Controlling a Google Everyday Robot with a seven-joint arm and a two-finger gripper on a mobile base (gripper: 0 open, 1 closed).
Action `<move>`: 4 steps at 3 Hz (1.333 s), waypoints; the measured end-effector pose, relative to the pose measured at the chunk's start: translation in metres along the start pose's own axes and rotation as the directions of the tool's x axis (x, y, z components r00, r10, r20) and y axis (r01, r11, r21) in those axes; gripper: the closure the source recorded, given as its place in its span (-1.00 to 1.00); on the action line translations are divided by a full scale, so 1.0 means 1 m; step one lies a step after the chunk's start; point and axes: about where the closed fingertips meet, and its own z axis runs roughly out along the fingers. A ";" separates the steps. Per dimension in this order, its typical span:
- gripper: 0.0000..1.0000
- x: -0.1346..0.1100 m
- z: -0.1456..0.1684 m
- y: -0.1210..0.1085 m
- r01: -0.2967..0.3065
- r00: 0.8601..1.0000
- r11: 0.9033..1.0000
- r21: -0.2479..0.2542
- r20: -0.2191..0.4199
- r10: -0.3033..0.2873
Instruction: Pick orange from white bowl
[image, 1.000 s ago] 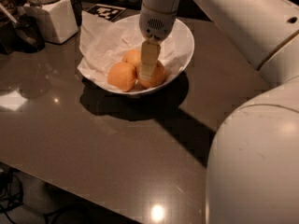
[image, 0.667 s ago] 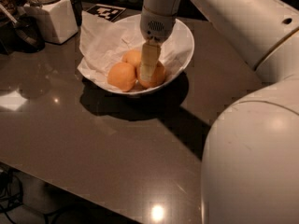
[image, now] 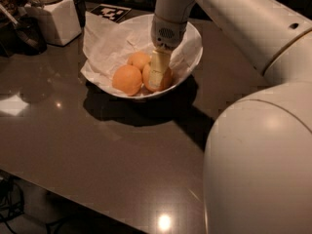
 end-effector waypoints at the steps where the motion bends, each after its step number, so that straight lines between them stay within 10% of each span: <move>1: -0.46 0.006 0.011 -0.003 -0.025 1.000 0.999 -0.028 0.000 0.025; 4: 0.84 -0.001 0.013 -0.010 -0.024 0.999 1.000 -0.003 0.025 0.024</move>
Offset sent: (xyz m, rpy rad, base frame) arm 0.0010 -0.0043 -0.0114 0.0040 0.0289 -0.0182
